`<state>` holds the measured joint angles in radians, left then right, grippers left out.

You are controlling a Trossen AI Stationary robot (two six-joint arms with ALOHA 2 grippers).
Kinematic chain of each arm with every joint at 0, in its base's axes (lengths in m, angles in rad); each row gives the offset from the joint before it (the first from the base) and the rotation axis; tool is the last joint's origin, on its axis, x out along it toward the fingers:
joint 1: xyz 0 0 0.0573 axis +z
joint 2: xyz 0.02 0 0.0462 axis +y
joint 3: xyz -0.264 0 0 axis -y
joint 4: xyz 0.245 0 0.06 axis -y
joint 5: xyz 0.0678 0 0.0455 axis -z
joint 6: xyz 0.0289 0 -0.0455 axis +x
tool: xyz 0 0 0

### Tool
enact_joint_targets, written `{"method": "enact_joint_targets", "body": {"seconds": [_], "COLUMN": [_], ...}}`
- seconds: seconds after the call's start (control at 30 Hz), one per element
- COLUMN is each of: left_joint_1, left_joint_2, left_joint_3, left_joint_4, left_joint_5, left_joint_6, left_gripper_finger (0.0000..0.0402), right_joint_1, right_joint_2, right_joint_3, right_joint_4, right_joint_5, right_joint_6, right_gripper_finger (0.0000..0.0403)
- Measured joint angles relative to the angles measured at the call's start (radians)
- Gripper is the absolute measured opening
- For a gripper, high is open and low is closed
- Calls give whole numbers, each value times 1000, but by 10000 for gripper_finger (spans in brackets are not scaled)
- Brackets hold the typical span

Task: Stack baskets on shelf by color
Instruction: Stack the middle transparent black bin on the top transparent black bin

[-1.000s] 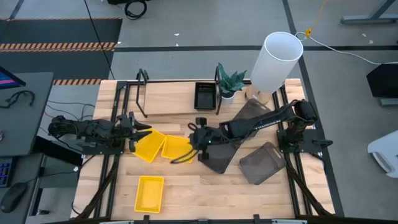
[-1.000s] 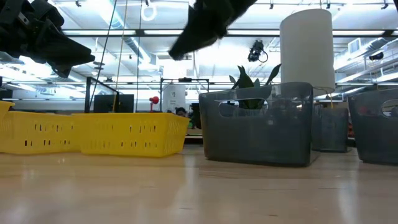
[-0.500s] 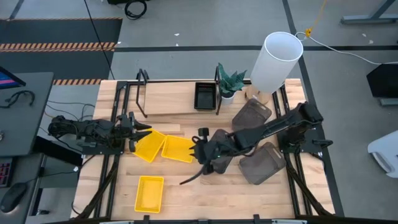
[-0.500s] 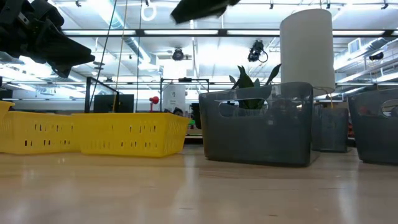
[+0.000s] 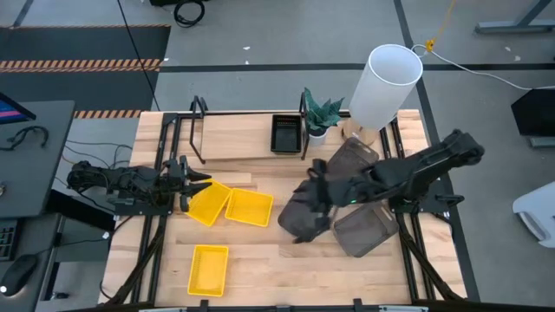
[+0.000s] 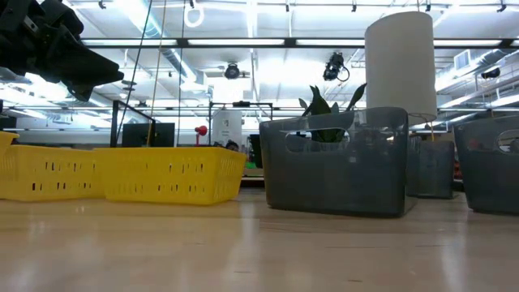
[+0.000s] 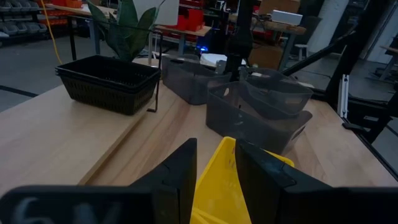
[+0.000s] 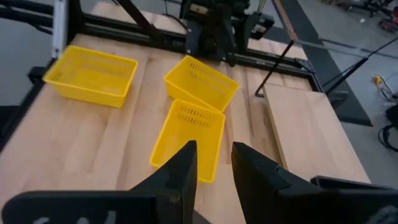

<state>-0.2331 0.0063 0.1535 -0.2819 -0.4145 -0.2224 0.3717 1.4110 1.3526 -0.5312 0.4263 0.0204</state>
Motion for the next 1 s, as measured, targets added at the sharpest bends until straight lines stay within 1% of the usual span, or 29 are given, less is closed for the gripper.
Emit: {"method": "enact_joint_targets", "body": {"seconds": [0.17,0.27,0.43,0.6,0.73,0.8,1.0], "left_joint_1": [0,0,0,0,0,0,0], "left_joint_2": [0,0,0,0,0,0,0], "left_joint_3": [0,0,0,0,0,0,0], "left_joint_4": [0,1,0,0,0,0,1], "left_joint_5": [0,0,0,0,0,0,0], "left_joint_6": [0,0,0,0,0,0,0], "left_gripper_finger": [117,117,117,117,117,117,117], "right_joint_1": [11,12,11,19,21,21,-7], "right_joint_2": [-137,-207,-264,-266,-248,-229,-141], "right_joint_3": [-94,-163,-264,-314,-323,-324,-324], "right_joint_4": [11,24,-12,-84,-143,-182,-333], "right_joint_5": [34,37,36,-1,-8,-12,-74], "right_joint_6": [34,78,220,354,438,469,570], "right_gripper_finger": [98,97,97,96,96,96,96]}}
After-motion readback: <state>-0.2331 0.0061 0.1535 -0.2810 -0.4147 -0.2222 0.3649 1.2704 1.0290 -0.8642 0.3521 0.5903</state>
